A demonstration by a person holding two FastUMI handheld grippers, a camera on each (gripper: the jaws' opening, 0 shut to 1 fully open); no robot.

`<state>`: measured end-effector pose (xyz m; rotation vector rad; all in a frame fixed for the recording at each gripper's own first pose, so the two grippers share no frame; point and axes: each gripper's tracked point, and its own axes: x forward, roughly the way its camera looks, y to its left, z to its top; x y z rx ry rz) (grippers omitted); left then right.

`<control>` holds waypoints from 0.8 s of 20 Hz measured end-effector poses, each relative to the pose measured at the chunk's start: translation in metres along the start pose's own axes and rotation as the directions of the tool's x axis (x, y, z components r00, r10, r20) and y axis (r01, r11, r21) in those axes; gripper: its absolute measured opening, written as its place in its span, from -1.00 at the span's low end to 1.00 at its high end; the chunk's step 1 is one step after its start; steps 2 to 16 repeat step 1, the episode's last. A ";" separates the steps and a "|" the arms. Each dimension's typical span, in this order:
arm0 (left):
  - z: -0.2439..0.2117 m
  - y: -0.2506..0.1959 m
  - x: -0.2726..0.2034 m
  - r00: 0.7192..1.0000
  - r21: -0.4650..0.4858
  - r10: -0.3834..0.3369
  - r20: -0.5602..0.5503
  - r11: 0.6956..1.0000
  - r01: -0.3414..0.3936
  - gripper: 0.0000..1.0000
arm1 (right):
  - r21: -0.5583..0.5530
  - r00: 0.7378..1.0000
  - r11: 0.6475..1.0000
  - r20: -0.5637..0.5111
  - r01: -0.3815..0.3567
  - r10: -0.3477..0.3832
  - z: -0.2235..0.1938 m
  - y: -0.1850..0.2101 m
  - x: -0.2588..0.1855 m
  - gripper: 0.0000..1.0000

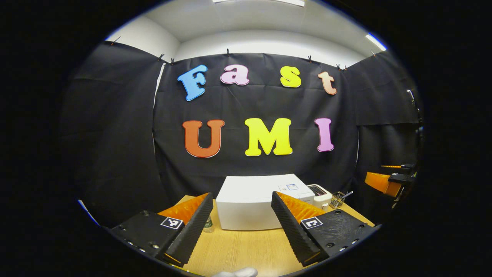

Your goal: Open the microwave oven with the left hand, put the food in, and close the microwave oven.

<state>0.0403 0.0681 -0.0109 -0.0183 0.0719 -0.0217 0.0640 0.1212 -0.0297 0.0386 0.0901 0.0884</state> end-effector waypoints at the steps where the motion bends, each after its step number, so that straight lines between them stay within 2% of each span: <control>1: 0.000 -0.001 0.001 1.000 0.002 -0.003 -0.001 1.000 0.003 0.75 | -0.002 1.000 1.000 0.006 0.003 -0.003 0.002 0.000 -0.001 1.00; 16: 0.000 -0.001 0.001 1.000 0.002 -0.003 -0.001 1.000 0.003 0.75 | -0.002 1.000 1.000 0.006 0.003 -0.003 0.002 0.000 -0.001 1.00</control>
